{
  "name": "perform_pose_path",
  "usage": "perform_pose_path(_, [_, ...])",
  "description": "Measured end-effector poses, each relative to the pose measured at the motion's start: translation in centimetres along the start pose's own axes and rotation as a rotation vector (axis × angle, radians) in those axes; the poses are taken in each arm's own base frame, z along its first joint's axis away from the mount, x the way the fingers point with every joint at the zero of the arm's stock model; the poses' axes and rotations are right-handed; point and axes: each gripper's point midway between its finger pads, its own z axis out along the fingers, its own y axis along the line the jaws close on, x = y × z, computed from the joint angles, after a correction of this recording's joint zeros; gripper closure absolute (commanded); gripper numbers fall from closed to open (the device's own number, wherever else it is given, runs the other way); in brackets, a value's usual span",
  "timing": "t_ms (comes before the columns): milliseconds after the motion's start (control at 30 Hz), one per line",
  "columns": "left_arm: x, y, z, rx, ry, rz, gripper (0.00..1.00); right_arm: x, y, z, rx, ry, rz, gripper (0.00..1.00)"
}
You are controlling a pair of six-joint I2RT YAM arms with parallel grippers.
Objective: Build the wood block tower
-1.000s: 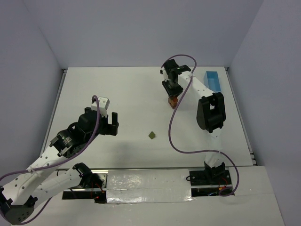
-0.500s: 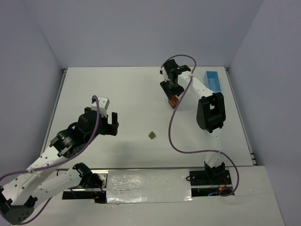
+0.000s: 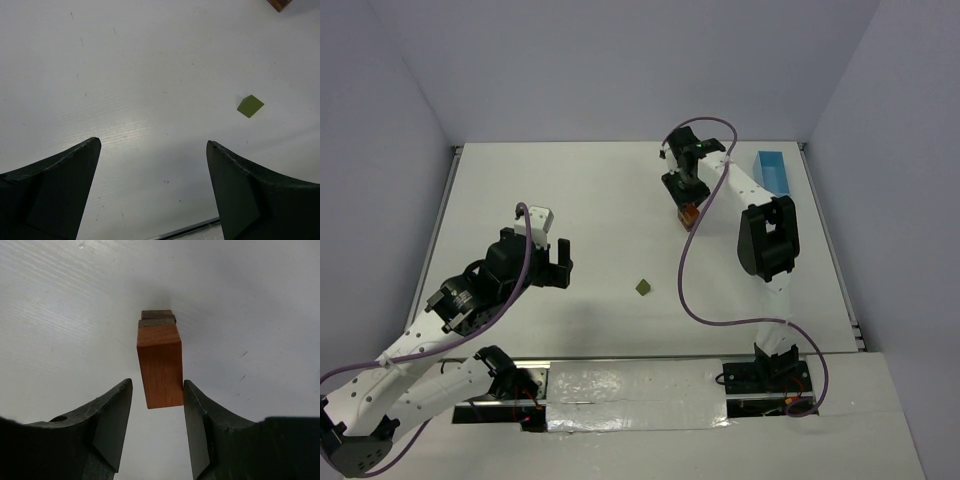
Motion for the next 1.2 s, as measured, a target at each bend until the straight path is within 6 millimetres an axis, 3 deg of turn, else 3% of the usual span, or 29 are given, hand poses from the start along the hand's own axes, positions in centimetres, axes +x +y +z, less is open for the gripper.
perform_pose_path(467, [0.00, 0.00, 0.00, 0.000, 0.000, 0.000, 0.00, 0.06, 0.06, 0.03, -0.002, 0.002, 0.004, 0.51])
perform_pose_path(833, [0.04, -0.13, -0.01, 0.008, 0.002, 0.000, 0.00, 0.74, 0.13, 0.39, -0.002, 0.023, 0.002, 0.44])
perform_pose_path(1200, [0.01, -0.21, 0.00, 0.012, 0.002, 0.000, 0.00, 0.79, 0.09, 0.40, -0.002, 0.025, 0.002, 0.53])
